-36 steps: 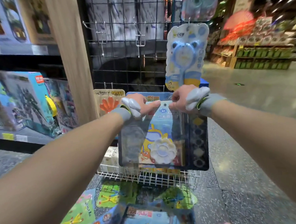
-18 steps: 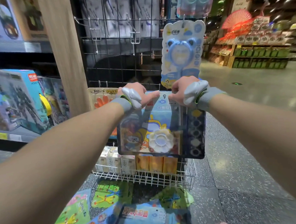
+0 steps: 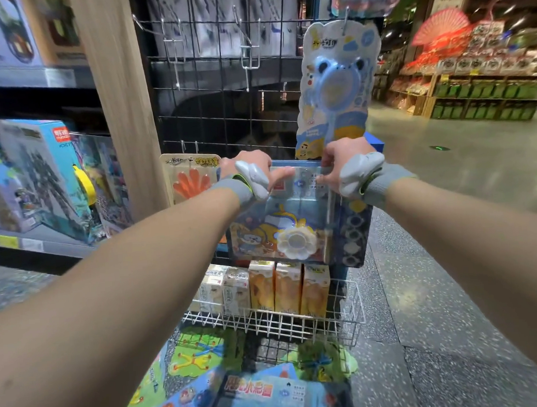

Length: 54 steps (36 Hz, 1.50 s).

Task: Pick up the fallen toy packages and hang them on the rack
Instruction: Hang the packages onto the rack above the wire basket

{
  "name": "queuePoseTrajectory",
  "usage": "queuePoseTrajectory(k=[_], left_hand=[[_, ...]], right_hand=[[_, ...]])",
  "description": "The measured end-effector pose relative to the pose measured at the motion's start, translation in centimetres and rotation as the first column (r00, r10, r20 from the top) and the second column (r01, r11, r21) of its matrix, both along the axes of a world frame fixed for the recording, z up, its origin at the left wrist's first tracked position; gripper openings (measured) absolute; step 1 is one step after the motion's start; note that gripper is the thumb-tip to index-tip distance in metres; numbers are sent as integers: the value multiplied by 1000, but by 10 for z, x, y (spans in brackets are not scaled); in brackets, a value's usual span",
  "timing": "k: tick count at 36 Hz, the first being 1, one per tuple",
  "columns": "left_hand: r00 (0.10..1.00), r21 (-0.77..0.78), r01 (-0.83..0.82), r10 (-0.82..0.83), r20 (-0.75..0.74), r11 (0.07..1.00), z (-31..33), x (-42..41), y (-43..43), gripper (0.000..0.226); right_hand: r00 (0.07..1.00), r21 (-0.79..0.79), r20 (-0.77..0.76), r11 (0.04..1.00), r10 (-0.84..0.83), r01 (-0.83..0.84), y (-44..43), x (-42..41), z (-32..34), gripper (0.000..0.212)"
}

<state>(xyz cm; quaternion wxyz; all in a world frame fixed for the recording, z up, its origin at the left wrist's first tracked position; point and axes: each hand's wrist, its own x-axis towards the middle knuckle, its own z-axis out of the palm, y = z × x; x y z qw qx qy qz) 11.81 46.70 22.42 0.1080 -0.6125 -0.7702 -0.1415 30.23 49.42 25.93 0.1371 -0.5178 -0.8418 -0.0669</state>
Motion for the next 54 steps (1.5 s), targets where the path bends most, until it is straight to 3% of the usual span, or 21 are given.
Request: queuePoseTrajectory(k=[17,21,27,32,36,40,44,47,54], left_hand=[[996,28,7,-9,86,1000,5,-4,24,64],[997,33,12,-15,81,999,7,-2,20,64],[979,202,36,-75,192,979,5,-10,13,41],[991,234,54,-81,110,971,9,-15,3,27],[993,254,39,-67,102,966,7,-14,-12,22],[979,120,103,-122,166,987,-4,-4,-40,37],[971,-55,166,-154,182,985,-29,-1,-61,57],[972,-127,178,-154,179,976,-55,0,-70,57],[974,-310,197,-149,171,930,-127,6,-98,55]], right_hand=[[992,-27,-78,994,-103,102,19,-7,-10,18],[992,39,-77,993,-104,107,20,-7,-10,19],[993,88,-84,993,-77,85,15,-3,-13,21],[988,122,-149,991,-30,49,0,8,-18,25],[986,67,-137,993,-91,101,-12,10,-24,22],[982,-1,-122,990,-143,144,-23,14,-40,31],[985,-165,-74,976,-157,143,-39,16,-67,34],[985,-214,-92,969,-144,121,-51,11,-95,35],[993,-392,29,912,-113,115,-79,-11,-156,32]])
